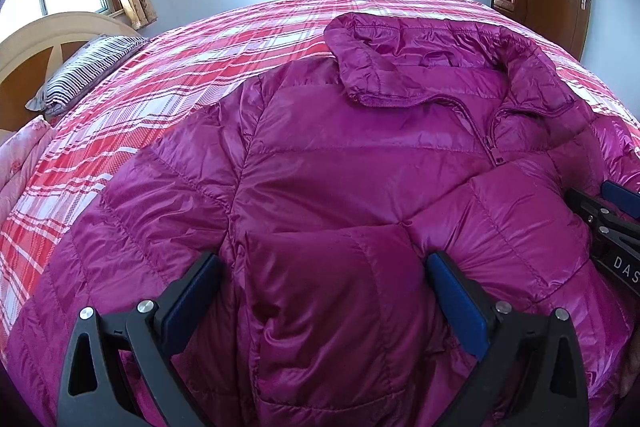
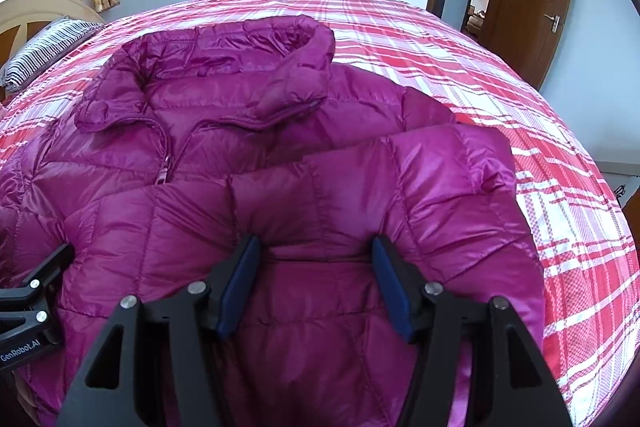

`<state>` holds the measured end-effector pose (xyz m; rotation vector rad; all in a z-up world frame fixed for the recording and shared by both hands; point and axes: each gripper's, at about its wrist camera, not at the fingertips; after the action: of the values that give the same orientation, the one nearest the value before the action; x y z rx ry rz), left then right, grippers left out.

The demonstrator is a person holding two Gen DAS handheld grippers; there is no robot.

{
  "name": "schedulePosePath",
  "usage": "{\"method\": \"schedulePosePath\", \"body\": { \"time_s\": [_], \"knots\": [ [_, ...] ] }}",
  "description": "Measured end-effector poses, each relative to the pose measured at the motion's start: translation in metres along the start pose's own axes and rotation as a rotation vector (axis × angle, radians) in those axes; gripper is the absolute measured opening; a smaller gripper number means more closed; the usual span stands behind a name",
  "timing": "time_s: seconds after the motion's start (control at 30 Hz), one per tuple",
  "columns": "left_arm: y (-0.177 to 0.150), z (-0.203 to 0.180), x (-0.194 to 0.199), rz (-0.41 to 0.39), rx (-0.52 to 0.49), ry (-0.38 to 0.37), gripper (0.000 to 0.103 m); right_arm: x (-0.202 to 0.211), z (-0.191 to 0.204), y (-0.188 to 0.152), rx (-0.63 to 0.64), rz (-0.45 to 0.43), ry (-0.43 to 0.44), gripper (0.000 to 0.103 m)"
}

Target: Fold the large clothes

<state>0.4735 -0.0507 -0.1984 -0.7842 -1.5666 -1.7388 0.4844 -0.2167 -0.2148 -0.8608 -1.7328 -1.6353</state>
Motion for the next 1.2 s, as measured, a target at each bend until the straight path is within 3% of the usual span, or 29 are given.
{"method": "schedulePosePath", "body": {
  "time_s": [0.37,0.5,0.6,0.7,0.87,0.97,1.03,1.1,1.2],
  "knots": [
    [0.003,0.004,0.001,0.016,0.015,-0.031,0.102,-0.001,0.001,0.0,0.001,-0.006,-0.001,0.063],
    [0.001,0.019,0.03,-0.003,0.002,-0.009,0.102,-0.002,0.0,-0.001,0.0,-0.01,0.001,0.063],
    [-0.016,0.057,0.079,-0.086,0.024,-0.035,0.102,-0.001,0.0,-0.001,-0.001,-0.013,0.002,0.064],
    [-0.05,0.117,0.115,-0.121,0.062,0.027,0.102,-0.001,-0.001,-0.002,0.001,-0.015,0.001,0.064],
    [-0.12,0.243,0.136,-0.073,0.21,0.209,0.102,0.0,0.0,-0.002,0.002,-0.018,-0.001,0.065],
    [-0.155,0.292,0.132,-0.011,0.319,0.217,0.102,0.001,0.0,-0.002,0.002,-0.02,0.005,0.067],
    [-0.17,0.303,0.132,-0.015,0.38,0.159,0.101,0.003,-0.004,-0.002,-0.011,-0.02,0.034,0.072],
    [-0.175,0.299,0.135,-0.041,0.375,0.127,0.094,0.01,-0.007,-0.002,-0.008,-0.015,0.044,0.075],
    [-0.172,0.273,0.128,-0.05,0.284,0.097,0.068,0.038,-0.005,-0.01,-0.032,-0.045,0.092,0.079]
  ]
}}
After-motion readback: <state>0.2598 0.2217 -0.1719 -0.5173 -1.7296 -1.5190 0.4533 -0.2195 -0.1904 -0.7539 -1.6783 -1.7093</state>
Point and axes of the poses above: each gripper's, at about its wrist camera, not at the fingertips, and x roughly against the way its jaws point, z to its left, y to its top, and after that the axes turned 4 degrees about z, right-handed
